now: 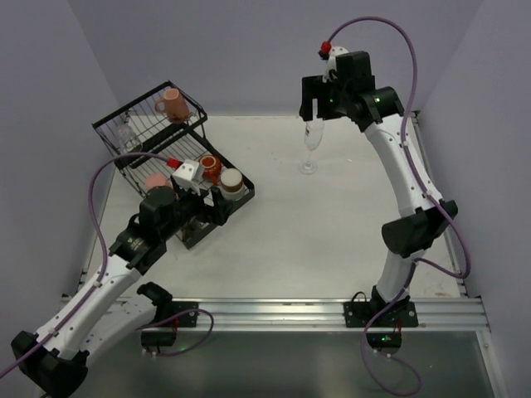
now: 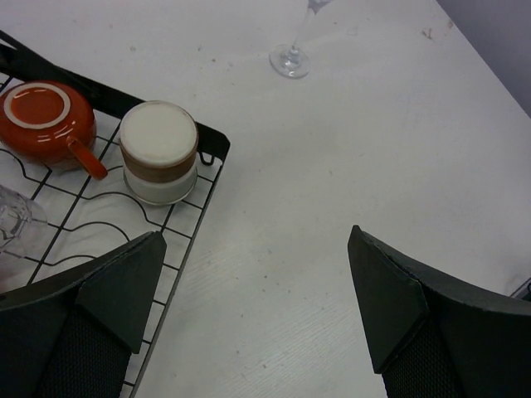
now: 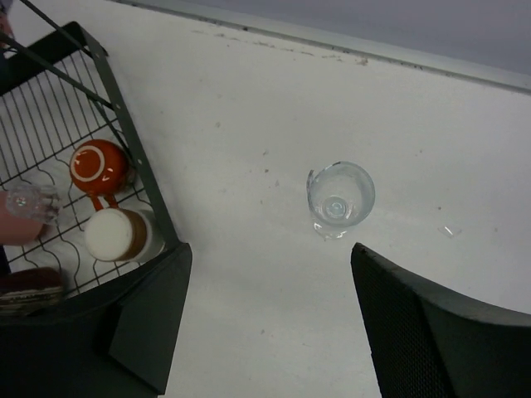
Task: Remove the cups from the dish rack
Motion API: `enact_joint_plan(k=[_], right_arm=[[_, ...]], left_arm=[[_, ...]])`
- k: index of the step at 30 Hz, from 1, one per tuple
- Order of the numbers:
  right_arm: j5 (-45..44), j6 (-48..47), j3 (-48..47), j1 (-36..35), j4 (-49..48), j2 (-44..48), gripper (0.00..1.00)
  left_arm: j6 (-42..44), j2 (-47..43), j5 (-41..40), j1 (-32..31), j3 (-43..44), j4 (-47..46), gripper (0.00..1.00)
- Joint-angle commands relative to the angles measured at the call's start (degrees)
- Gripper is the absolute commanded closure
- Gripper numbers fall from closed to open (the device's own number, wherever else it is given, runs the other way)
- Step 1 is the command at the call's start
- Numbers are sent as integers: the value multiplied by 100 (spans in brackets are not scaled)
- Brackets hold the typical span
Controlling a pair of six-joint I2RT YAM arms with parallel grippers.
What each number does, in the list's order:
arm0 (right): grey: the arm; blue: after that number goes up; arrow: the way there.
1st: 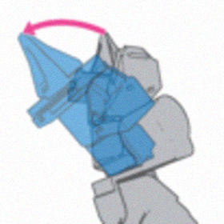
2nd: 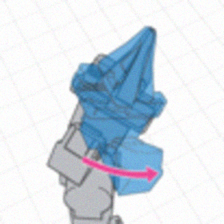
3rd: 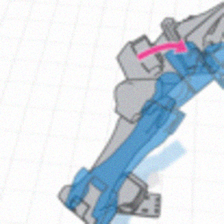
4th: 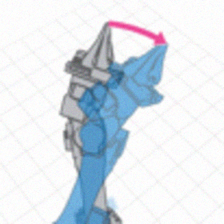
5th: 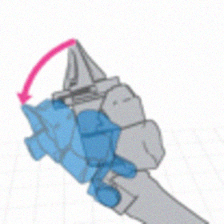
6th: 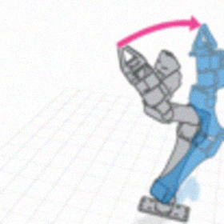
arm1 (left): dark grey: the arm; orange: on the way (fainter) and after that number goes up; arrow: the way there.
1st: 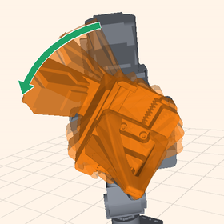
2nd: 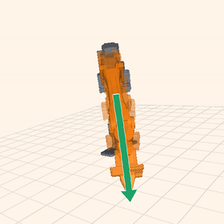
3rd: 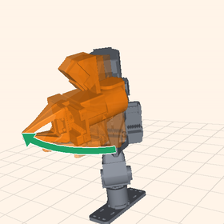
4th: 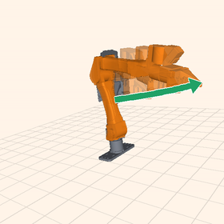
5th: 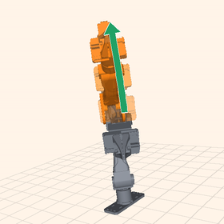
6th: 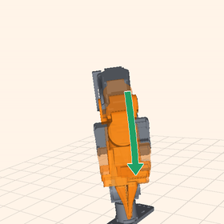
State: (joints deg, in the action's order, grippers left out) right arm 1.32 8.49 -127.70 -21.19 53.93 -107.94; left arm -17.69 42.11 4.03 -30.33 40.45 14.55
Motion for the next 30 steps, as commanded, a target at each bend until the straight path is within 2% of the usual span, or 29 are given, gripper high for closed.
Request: enact_joint_plan(k=[1, 3, 5, 6, 8, 9, 10, 13, 15, 19, 28, 30], right_arm=[[342, 179, 427, 36, -664, 711, 20], [377, 415, 972, 27, -1197, 1359, 18], [570, 609, 2210, 36, -1795, 1984, 16], [693, 862, 3197, 27, -2521, 2692, 16], [1018, 1266, 4170, -8, -3236, 3416, 14], [1106, 1391, 5062, -17, -3858, 3768, 14], [1229, 1505, 5471, -25, -4090, 4389, 13], [1230, 1892, 6621, -96, -4698, 5358, 12], [1352, 2226, 7194, -122, -4979, 5695, 12], [1871, 2517, 7812, -175, -5296, 6223, 12], [1986, 2614, 8147, -245, -5358, 6558, 11], [2003, 2623, 8208, -254, -5358, 6593, 12]], left_arm=[[-383, 262, -420, 44, 332, -320, 0], [-559, 596, -745, 44, 411, -469, 0], [-683, 1026, -1017, 44, 542, -549, 1], [-700, 1184, -1132, 27, 595, -610, 1], [-718, 1666, -1491, 18, 770, -672, 1], [-718, 1834, -1650, -8, 833, -681, 1], [-718, 2175, -1782, -17, 886, -690, 0], [-648, 2887, -2134, -78, 1201, -734, 0], [-604, 3206, -2231, -148, 1325, -804, 0], [-429, 3926, -2556, -167, 1676, -848, 0], [-147, 4867, -2538, -167, 2098, -1015, 0], [-129, 4938, -2583, -167, 2081, -1085, 5]])
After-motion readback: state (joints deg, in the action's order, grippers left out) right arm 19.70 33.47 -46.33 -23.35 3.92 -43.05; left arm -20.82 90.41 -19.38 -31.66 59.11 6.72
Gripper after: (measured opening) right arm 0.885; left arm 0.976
